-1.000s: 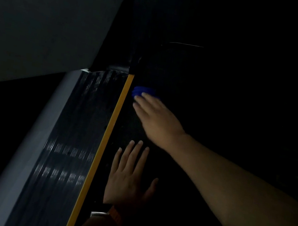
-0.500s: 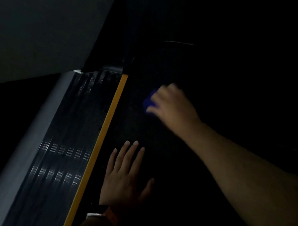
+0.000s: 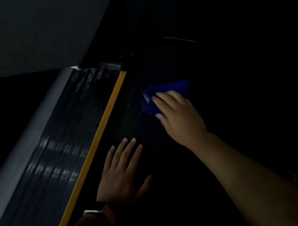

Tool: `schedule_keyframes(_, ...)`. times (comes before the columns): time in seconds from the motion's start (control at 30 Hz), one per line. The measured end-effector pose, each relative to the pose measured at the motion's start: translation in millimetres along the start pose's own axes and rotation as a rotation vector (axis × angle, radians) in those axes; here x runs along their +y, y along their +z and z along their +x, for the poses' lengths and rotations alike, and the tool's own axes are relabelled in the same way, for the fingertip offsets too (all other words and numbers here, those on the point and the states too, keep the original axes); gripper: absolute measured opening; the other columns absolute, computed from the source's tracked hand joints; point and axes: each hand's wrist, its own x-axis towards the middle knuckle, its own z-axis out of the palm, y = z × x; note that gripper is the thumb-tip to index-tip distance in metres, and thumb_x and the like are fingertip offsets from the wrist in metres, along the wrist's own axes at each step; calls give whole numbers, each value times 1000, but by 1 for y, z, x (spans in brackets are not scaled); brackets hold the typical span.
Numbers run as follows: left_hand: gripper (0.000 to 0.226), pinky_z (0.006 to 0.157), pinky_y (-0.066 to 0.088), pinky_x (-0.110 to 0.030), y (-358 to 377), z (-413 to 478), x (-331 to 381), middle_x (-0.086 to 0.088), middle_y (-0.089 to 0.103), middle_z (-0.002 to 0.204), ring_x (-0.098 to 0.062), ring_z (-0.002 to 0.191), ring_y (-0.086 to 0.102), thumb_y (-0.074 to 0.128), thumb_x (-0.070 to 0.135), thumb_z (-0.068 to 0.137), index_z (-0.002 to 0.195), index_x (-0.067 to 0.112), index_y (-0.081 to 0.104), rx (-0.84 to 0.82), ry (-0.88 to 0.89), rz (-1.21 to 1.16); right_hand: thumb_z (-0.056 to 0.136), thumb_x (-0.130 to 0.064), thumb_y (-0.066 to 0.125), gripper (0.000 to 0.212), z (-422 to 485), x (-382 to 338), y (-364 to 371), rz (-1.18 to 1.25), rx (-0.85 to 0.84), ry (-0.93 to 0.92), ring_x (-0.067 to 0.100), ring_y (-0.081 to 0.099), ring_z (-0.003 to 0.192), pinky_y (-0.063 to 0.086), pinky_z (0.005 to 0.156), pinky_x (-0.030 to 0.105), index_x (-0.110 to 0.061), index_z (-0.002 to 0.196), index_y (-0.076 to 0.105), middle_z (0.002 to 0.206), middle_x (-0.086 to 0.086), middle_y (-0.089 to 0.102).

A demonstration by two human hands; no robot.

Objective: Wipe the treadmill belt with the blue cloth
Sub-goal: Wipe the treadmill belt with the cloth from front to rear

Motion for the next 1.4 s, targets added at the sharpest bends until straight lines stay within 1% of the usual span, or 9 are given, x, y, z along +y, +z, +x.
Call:
schedule_keyframes(0.23,82,125,17,-53,0,1,0,-7,30,167,-26,157,21,48,64,92,157,17,36,-12,1,3,94,-27,59,45,56,-37,19,-11,59,434,31,47,111,46,86,41,-18,138,53,128,8,50)
schedule_keyframes(0.4,82,125,14,-52,1,-1,-2,-8,29,167,-27,157,20,47,65,92,157,17,35,-15,8,7,95,-23,53,25,60,9,-6,17,-127,16,29,50,96,45,65,39,-13,117,61,113,10,50)
schedule_keyframes(0.53,83,125,15,-52,1,2,-1,-7,27,168,-27,158,19,46,65,92,158,16,34,-7,12,4,96,-19,52,25,55,37,-15,-29,4,570,30,50,101,47,74,39,-14,120,56,119,11,47)
schedule_keyframes(0.7,82,125,17,-53,1,0,-2,-8,27,168,-28,157,22,46,65,92,157,17,34,-3,18,11,96,-28,44,33,33,-5,-2,-25,-196,-128,23,47,94,44,66,34,-16,126,53,113,5,45)
schedule_keyframes(0.83,82,125,16,-54,1,1,0,-8,26,168,-27,158,19,45,65,93,158,16,34,-20,7,21,92,-22,54,43,51,11,-17,-66,-44,535,29,46,102,46,75,36,-13,133,49,124,11,43)
schedule_keyframes(1.0,83,126,15,-53,0,0,-2,-7,25,169,-26,158,16,46,65,92,159,17,34,-38,0,21,87,-14,57,53,37,-49,-4,55,-299,-196,26,42,104,44,75,34,-16,138,44,128,8,40)
schedule_keyframes(1.13,83,125,16,-54,0,3,-1,-7,27,168,-26,158,18,46,66,92,159,18,32,-24,-2,14,90,-19,59,45,42,-10,-5,-46,-37,422,28,47,101,48,75,36,-15,134,49,121,9,45)
schedule_keyframes(1.3,82,126,16,-54,-1,-1,-1,-7,27,168,-26,158,18,45,65,93,158,17,34,-24,2,10,93,-20,57,47,28,-17,-5,38,-188,-165,22,46,104,45,84,34,-19,139,49,124,3,48)
schedule_keyframes(1.4,82,126,14,-52,-1,1,0,-8,28,167,-27,157,20,45,65,92,158,17,34,-17,-3,20,84,-11,63,57,22,28,-5,-97,-31,45,30,44,121,44,94,43,-18,140,51,135,6,47)
